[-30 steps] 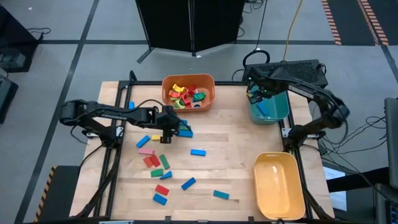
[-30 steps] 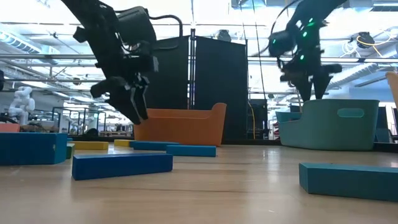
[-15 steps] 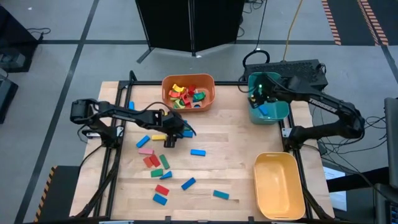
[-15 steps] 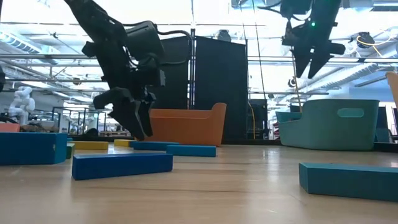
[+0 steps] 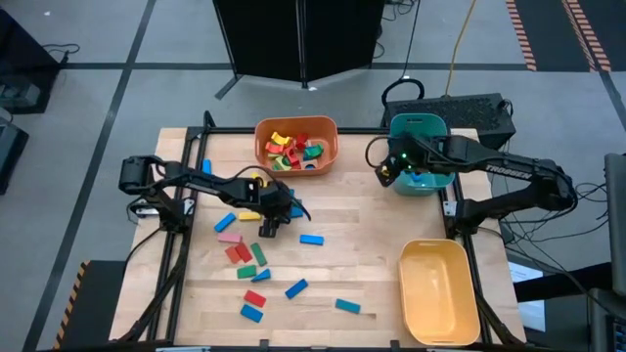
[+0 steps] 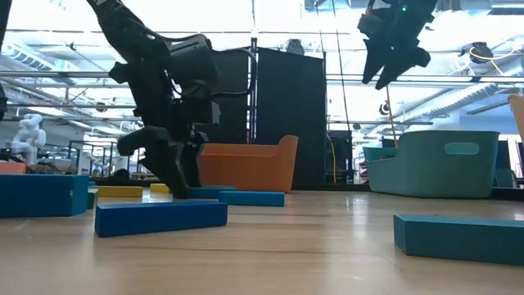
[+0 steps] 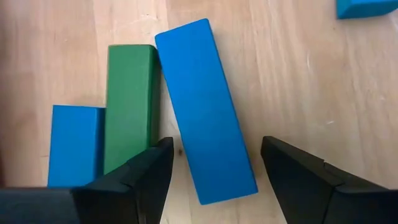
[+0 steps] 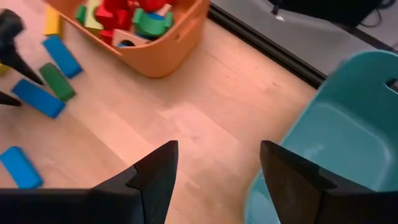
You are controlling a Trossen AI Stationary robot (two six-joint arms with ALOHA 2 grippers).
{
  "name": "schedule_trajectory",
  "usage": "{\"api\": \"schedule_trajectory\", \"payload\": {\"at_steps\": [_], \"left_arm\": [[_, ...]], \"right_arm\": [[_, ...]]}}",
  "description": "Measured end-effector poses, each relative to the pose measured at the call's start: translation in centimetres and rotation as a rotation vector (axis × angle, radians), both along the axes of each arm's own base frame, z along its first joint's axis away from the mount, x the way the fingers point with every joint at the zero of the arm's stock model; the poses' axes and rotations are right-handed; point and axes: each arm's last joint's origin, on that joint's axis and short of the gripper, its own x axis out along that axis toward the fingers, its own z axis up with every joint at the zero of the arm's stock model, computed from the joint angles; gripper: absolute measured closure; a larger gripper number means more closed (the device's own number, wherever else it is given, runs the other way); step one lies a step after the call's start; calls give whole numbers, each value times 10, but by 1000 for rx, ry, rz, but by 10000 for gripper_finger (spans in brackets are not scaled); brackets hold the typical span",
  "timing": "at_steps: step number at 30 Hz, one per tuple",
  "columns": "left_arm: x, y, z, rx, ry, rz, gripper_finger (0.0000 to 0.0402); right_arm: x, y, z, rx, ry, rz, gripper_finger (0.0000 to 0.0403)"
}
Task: Sort blocks by size
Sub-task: Put the blue rectangular block into the green bin
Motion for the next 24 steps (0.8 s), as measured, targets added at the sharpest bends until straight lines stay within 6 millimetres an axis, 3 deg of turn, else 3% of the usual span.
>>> {"api": "schedule_trajectory", "payload": {"at_steps": [9,13,20,24], "left_arm": [[0,-2,0,-27,3,45,152],[0,-3,0,-34,6,58,173],[0,-4,-1,-40,5,55,253],[0,-3,0,-35,0,50,278]], "right_arm": [[14,16,-2,-39,-17,83,188],[29,27,-22,-93,-9,175,188],[51,47,-62,-129,-61,400,188],[62,54,-83,-107,-94,543,188]]}}
